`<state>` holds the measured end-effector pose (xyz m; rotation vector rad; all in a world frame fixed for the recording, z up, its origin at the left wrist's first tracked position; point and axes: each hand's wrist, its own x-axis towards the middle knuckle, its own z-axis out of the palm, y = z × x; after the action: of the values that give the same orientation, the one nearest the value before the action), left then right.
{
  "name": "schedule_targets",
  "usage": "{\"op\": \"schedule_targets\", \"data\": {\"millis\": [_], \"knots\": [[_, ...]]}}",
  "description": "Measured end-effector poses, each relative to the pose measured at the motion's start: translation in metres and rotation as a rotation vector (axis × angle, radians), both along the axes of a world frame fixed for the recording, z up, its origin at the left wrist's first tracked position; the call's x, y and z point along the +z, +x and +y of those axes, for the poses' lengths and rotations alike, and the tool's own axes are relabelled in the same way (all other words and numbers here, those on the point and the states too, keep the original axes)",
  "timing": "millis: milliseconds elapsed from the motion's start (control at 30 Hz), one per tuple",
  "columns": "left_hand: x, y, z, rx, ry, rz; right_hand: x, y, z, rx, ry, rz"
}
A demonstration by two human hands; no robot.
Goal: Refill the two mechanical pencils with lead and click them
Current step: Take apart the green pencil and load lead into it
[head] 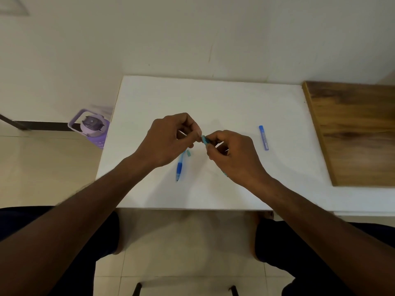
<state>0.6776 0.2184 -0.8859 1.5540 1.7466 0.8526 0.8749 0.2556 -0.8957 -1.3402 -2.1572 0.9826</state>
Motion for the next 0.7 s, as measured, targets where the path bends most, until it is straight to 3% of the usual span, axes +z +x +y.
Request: {"op": "schedule_targets", "data": {"millis": [233, 400, 500, 600, 700], "knots": [[0.002, 0.001, 0.0, -0.013, 0.198, 0.114, 0.008, -0.002, 0.009, -0.093, -0.096, 0.164], [0.006, 0.009, 0.002, 0.174, 0.07, -0.181, 0.024, -0.013, 0.02, -0.134, -0.125, 0.323], [0.009, 0.006, 0.003, 0.297, 0.108, -0.343, 0.028, -0.021, 0.028, -0.074, -0.079, 0.338], [0.013, -0.006, 0.006, 0.405, 0.167, -0.325, 0.023, -0.026, 0.041, -0.012, 0.097, 0.169], [0.017, -0.012, 0.006, 0.446, 0.173, -0.278, 0.004, -0.028, 0.052, 0.103, 0.221, -0.191]]}}
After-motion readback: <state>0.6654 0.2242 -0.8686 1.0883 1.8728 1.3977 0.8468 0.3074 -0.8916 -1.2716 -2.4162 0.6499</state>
